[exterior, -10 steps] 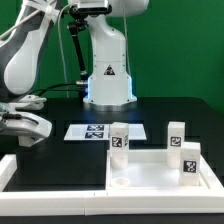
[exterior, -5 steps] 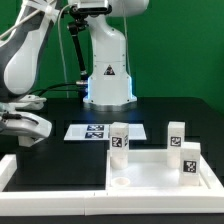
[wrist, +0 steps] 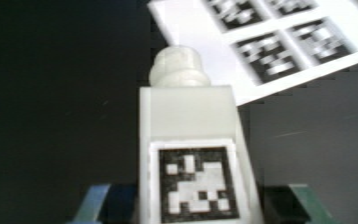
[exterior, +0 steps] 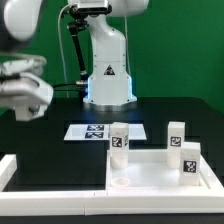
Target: Assemble square table
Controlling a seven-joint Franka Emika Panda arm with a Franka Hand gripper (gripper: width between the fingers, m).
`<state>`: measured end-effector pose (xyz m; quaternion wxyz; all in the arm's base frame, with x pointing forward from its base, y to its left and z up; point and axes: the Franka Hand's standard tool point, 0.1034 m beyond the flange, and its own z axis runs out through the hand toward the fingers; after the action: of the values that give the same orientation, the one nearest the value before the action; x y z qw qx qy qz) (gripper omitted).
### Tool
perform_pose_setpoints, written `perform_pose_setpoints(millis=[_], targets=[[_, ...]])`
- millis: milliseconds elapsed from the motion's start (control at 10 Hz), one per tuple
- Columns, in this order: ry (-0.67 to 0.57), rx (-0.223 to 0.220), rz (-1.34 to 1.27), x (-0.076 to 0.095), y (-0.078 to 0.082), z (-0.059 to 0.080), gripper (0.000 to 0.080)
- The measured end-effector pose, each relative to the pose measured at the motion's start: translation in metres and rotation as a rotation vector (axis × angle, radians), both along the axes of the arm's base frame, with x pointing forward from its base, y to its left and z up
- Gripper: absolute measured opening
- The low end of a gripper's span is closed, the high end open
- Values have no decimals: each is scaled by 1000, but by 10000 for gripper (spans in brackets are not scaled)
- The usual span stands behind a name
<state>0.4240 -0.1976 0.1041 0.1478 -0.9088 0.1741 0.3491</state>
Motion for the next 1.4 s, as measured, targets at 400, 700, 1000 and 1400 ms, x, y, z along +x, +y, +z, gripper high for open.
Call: perform_pose_setpoints(millis=[400, 700, 1000, 1400], targets=[[-259, -164, -1, 21, 1, -9, 291], [-488, -298, 14, 89, 50, 31, 291], [-679, -382, -20, 88, 49, 34, 291], [-966, -564, -188, 147, 137, 38, 291]])
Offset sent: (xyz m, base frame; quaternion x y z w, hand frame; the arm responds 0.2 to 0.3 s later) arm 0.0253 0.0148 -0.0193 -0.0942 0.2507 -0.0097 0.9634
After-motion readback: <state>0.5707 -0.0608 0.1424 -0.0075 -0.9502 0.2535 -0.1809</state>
